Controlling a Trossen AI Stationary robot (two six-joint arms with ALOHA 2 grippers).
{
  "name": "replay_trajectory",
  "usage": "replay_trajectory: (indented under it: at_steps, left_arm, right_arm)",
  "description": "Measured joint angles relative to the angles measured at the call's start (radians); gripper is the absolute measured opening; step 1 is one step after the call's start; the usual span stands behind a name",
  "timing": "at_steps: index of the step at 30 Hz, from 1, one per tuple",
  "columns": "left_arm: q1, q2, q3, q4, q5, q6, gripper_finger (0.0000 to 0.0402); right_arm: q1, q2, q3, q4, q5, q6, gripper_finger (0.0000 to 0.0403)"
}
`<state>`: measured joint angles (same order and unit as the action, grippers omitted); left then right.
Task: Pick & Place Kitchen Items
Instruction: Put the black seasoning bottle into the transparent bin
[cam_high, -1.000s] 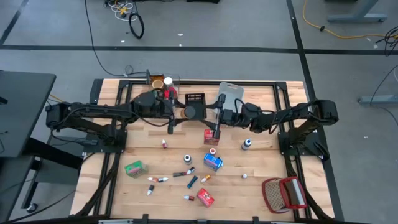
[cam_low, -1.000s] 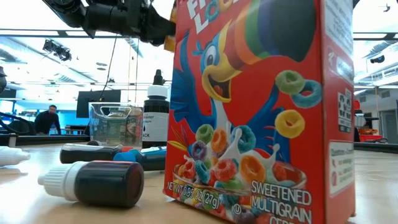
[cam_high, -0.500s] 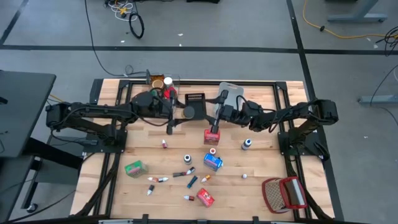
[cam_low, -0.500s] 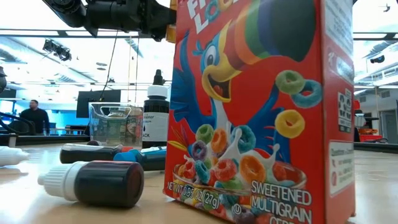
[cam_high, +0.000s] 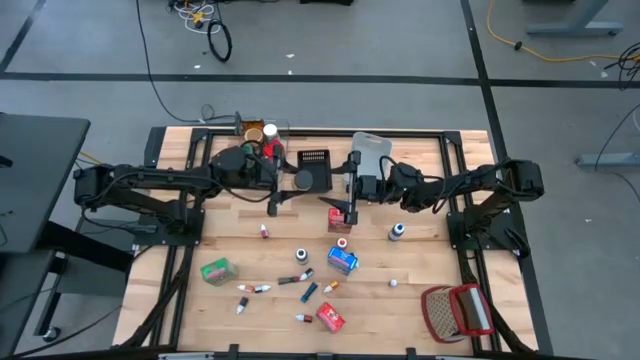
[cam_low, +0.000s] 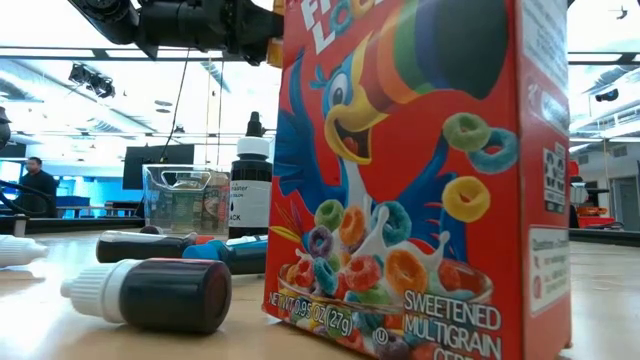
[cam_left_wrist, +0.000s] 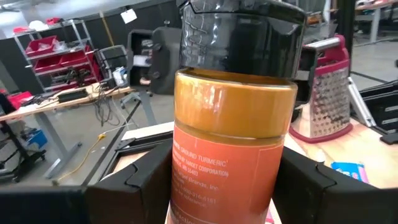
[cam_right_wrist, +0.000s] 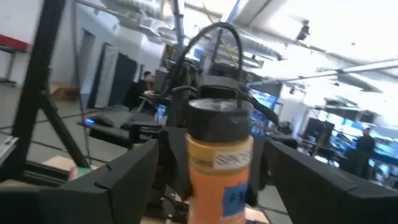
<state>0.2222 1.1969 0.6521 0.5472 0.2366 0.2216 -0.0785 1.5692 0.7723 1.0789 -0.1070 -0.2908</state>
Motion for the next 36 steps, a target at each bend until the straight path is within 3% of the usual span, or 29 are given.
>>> replay_trajectory:
  at_steps: [4, 14, 19, 24, 31, 36]
  left_arm:
    - [-0.001, 0.000, 0.000, 0.053, 0.043, 0.002, 0.0228]
    - [-0.006, 0.000, 0.000, 0.173, 0.050, -0.015, 0.0228]
    - [-0.021, 0.000, 0.000, 0.178, 0.050, -0.012, 0.0228]
    - [-0.040, 0.000, 0.000, 0.171, 0.048, -0.004, 0.0228]
    - [-0.044, 0.000, 0.000, 0.124, 0.047, 0.021, 0.0228]
    - [-0.044, 0.000, 0.000, 0.124, 0.033, 0.026, 0.0228]
  right_arm:
    - [-0.006, 0.000, 0.001, -0.022, 0.071, 0.027, 0.0331]
    - [-0.010, 0.005, 0.013, -0.066, 0.025, 0.086, 0.0313]
    - [-0.010, 0.105, 0.112, -0.102, -0.006, 0.118, 0.0311]
    - [-0.009, 0.181, 0.178, -0.130, 0.066, 0.099, 0.0320]
    - [-0.006, 0.196, 0.210, -0.136, 0.012, 0.039, 0.0317]
    - [-0.006, 0.195, 0.218, -0.171, -0.054, 0.019, 0.0288]
